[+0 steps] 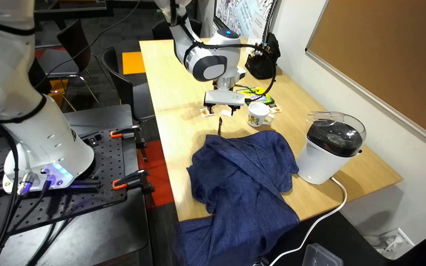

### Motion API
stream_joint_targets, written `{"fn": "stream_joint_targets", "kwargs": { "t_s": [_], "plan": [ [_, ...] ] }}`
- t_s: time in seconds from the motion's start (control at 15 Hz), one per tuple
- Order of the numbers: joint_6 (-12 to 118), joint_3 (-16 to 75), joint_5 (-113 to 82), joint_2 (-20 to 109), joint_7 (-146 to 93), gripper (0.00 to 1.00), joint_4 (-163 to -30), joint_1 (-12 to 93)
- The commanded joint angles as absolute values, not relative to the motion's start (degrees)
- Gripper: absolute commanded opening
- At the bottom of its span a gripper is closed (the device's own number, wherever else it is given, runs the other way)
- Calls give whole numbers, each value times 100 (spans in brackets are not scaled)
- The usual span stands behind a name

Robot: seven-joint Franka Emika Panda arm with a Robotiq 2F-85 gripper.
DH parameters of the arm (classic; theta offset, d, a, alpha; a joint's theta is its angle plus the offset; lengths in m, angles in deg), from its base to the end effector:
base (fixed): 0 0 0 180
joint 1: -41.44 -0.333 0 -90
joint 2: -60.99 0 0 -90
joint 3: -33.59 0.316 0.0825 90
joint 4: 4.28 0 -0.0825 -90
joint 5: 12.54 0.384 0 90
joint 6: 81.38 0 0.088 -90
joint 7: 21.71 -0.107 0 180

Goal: Put the pen inside the white mug

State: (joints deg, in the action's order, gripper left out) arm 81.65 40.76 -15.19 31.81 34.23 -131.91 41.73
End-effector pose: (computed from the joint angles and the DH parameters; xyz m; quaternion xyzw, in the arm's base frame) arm 0.5484 0.0709 0.1537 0.8455 0.5305 0.0607 0.0036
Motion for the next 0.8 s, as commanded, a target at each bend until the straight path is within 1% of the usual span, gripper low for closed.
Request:
{"fn": "stream_joint_targets", "kwargs": {
  "t_s": [0.0,0.33,0.4,0.47,0.6,0.67,0.73],
  "plan": [
    [7995,4227,-1868,2720,3383,100,-12708,4314],
    [7905,4285,-2033,2282,3334,100,-12346,4324],
    [7896,4288,-2047,2227,3320,98,-12298,4322],
    [7882,4298,-2050,2178,3315,91,-12252,4327],
    [7827,4307,-2047,2091,3299,84,-12167,4333],
    [7805,4316,-2039,2057,3305,79,-12143,4349],
    [7771,4321,-2034,2023,3310,80,-12110,4364]
  ]
}}
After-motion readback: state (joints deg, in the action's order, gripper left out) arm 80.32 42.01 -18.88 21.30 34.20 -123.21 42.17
